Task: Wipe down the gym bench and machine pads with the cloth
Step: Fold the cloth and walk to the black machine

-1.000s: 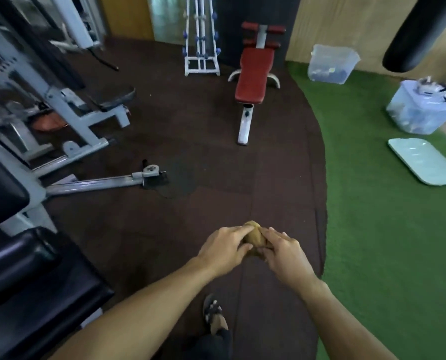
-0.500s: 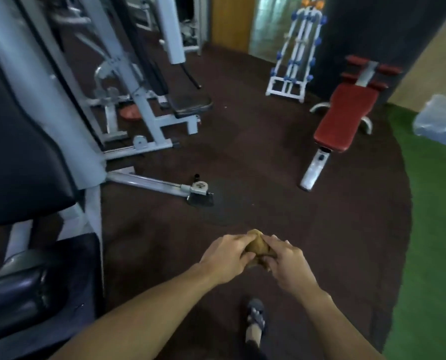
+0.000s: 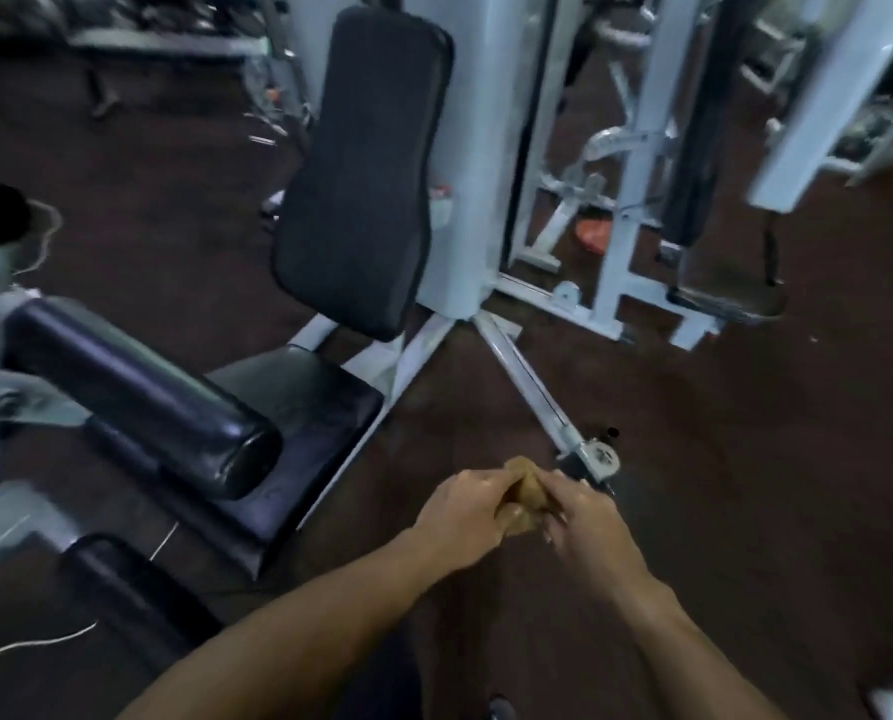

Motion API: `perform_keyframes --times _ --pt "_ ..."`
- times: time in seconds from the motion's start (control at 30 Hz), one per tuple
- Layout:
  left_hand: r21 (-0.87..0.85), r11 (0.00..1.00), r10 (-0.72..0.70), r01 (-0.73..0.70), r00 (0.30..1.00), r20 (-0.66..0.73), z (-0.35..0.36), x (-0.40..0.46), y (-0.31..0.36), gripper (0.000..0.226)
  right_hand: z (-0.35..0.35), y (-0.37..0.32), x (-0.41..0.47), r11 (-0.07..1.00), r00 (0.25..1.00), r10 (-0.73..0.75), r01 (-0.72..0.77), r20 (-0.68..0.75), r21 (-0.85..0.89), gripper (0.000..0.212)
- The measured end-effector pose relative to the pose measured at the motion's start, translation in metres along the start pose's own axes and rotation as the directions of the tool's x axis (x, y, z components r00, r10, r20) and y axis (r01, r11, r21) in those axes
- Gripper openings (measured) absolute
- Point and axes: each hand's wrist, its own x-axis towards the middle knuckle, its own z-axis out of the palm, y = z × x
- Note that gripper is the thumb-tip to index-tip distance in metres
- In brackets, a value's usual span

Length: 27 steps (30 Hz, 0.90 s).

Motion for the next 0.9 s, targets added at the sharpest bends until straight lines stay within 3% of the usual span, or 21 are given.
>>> perform_keyframes --times 0.2,0.37,0.47,0.57,0.67,0.8,0.9 --pt "0.032 0.967 -0.249 0.251 0.966 -0.071 -0.021 0.03 -0.072 0.034 0.036 -0.011 0.114 0.985 0.963 -0.166 0.173 0.213 -0.013 0.06" --pt "-0.019 0.938 -0.346 0.347 0.928 -0.139 -0.041 0.065 -0.129 0.033 0.057 -0.031 0.201 0.969 0.92 -0.24 0.249 0.309 0.011 0.045" --pt "-0.034 0.907 -0.418 0.42 0.884 -0.208 -0.056 0.081 -0.156 0.037 0.067 -0.046 0.249 0.958 0.887 -0.274 0.286 0.371 0.024 0.052" --pt "-0.091 0.846 -0.53 0.525 0.812 -0.244 -0.064 0.088 -0.179 0.038 0.083 -0.058 0.289 0.941 0.843 -0.306 0.337 0.443 0.009 0.053" --pt "-0.159 0.785 -0.617 0.599 0.735 -0.28 -0.062 0.094 -0.2 0.036 0.101 -0.068 0.329 0.909 0.751 -0.369 0.414 0.547 0.044 0.055" --pt "-0.209 0.652 -0.751 0.729 0.584 -0.308 -0.044 0.111 -0.23 0.041 0.136 -0.064 0.377 0.872 0.618 -0.418 0.478 0.665 0.104 0.053" --pt "-0.297 0.573 -0.814 0.764 0.485 -0.32 -0.017 0.131 -0.258 0.044 0.17 -0.046 0.41 0.868 0.572 -0.433 0.472 0.697 0.153 0.054"
